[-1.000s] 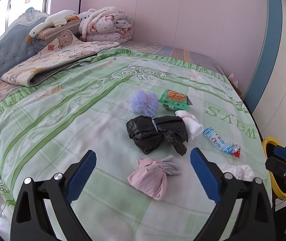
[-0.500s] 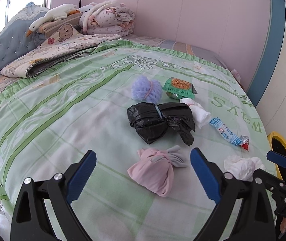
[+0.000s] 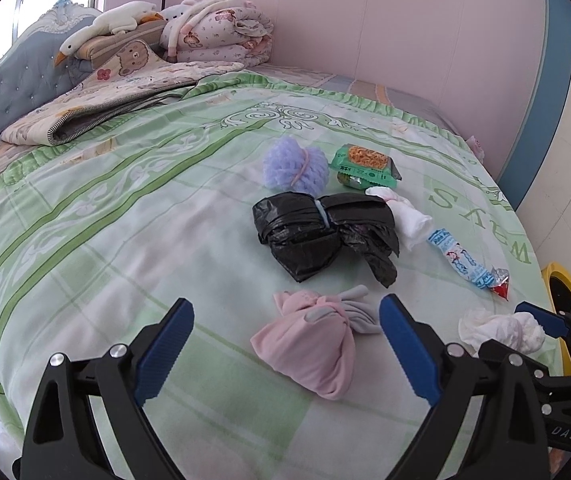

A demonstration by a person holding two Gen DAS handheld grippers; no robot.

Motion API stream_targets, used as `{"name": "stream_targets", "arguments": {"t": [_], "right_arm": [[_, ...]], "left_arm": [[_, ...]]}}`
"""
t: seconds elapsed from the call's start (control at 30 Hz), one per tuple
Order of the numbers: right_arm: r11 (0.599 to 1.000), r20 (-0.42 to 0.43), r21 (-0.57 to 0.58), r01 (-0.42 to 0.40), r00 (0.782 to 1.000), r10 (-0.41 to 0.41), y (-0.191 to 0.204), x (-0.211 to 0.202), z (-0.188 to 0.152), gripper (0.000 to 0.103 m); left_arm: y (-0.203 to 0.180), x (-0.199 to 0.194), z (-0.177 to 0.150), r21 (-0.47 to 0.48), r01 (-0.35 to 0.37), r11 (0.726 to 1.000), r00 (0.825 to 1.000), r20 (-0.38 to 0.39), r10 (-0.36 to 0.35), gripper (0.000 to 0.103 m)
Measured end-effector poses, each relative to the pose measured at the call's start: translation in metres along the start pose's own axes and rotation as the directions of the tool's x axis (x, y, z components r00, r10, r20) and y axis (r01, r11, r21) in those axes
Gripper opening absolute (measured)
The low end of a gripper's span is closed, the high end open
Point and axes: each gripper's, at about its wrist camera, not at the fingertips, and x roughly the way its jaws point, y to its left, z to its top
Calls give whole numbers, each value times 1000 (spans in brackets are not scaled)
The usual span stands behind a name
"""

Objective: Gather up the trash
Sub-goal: 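Grasp the white tissue bundle with the right tool while the left tool grasps the pink cloth bundle, then carry the white tissue bundle and pink cloth bundle over the bin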

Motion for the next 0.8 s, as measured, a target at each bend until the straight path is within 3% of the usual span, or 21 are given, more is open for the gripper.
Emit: {"name": "stream_targets", "arguments": {"t": [0.23, 0.53, 0.8], "right_arm": [[1000, -6, -1, 30, 1000, -30, 0, 12, 0, 67], [998, -18, 6, 55, 998, -55, -1, 25, 1, 53], [998, -9, -4, 60, 998, -60, 1, 26, 1, 50]], "left_arm": [[0, 9, 0, -5, 11, 1000, 1000, -23, -12, 80], [4, 15, -2, -44, 67, 997, 996, -47, -69, 44], [-2, 15, -4, -21, 74, 997, 996, -42, -74, 35]]}}
